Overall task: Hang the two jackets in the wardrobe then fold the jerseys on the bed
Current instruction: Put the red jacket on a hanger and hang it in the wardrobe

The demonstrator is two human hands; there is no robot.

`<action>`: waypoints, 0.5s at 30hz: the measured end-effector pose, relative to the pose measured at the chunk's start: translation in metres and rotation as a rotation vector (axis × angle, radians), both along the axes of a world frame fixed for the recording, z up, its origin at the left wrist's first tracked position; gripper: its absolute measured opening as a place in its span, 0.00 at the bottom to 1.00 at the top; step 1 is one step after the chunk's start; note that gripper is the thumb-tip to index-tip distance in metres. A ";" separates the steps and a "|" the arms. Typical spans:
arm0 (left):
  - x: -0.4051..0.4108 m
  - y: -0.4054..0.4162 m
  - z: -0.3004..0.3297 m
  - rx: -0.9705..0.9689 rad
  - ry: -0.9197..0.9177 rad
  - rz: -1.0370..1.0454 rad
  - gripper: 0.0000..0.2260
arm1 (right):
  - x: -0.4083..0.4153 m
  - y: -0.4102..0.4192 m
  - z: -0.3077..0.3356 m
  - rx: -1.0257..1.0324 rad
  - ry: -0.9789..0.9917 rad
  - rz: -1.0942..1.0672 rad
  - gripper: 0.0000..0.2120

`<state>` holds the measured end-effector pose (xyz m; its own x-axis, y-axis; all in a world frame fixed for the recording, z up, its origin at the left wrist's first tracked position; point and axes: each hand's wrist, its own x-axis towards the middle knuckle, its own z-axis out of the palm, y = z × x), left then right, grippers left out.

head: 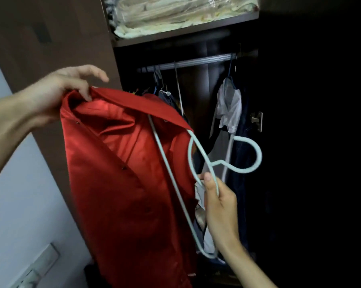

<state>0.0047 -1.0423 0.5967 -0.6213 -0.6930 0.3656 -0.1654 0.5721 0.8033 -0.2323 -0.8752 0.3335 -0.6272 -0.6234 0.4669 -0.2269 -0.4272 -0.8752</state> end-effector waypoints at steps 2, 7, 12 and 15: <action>-0.002 0.004 -0.004 -0.131 -0.069 0.124 0.18 | -0.006 0.002 -0.004 -0.007 0.014 -0.026 0.17; 0.002 -0.012 -0.023 -0.547 -0.121 0.439 0.13 | -0.033 0.010 -0.001 0.139 0.169 -0.063 0.19; 0.001 -0.021 -0.034 -0.635 -0.298 0.539 0.11 | -0.052 0.033 0.014 0.317 0.327 -0.055 0.20; -0.010 -0.016 -0.045 -0.309 -0.236 0.394 0.12 | -0.049 0.056 0.023 0.295 0.227 0.194 0.19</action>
<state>-0.0055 -1.0583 0.5515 -0.4264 -0.7722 0.4711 -0.5694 0.6338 0.5235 -0.2818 -0.8196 0.3568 -0.3865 -0.8478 0.3632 -0.3677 -0.2195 -0.9037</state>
